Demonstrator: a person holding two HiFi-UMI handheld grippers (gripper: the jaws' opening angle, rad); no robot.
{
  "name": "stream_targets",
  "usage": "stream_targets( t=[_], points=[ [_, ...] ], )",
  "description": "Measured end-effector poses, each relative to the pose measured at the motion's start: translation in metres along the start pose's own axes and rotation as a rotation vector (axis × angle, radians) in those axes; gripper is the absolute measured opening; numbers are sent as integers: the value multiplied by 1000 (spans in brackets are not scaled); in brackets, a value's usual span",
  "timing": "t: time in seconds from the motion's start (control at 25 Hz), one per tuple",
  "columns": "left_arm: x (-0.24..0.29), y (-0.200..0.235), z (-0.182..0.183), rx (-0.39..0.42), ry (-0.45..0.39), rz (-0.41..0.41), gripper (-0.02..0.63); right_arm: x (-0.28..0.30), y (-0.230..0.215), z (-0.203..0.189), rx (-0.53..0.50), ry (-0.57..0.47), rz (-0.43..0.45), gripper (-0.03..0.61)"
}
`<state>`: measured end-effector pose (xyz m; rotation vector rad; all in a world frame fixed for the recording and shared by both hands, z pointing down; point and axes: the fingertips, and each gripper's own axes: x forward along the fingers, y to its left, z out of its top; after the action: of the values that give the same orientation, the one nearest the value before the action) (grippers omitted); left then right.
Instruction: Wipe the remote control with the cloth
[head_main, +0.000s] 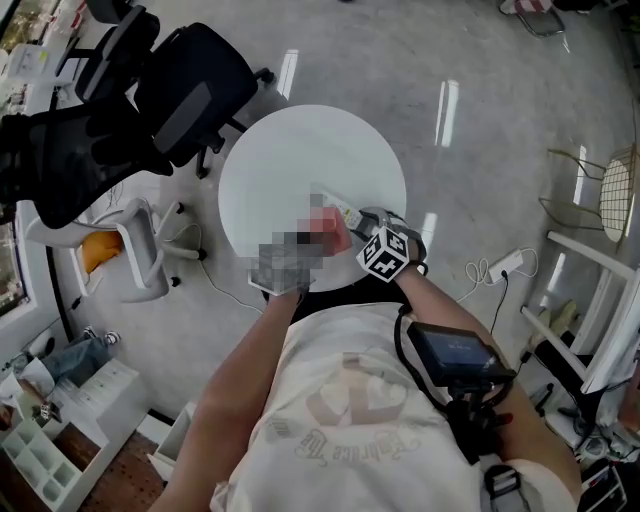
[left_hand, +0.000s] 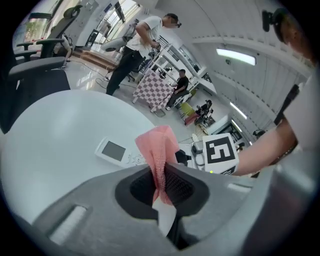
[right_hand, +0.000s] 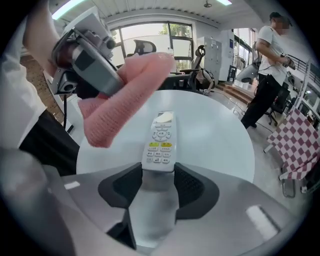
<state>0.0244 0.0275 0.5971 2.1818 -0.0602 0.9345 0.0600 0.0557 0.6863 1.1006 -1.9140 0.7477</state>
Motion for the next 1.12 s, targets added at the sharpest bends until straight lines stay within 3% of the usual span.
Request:
stream_targets(
  t=[0.24,0.56,0.84,1.12],
  points=[
    [47,2,4,70,175,-2,18,-1,-8,-2,-100,6,36,209],
    [99,-3,6,135,365,17,18,-6,-19,-9,-131,-9,88,209],
    [99,6,3,150,403,68,18,-4,-15,-1,-130,7,109,207],
    [83,28,7,116,370,169,18,-6,-16,-1,-151,8,110,206]
  ],
)
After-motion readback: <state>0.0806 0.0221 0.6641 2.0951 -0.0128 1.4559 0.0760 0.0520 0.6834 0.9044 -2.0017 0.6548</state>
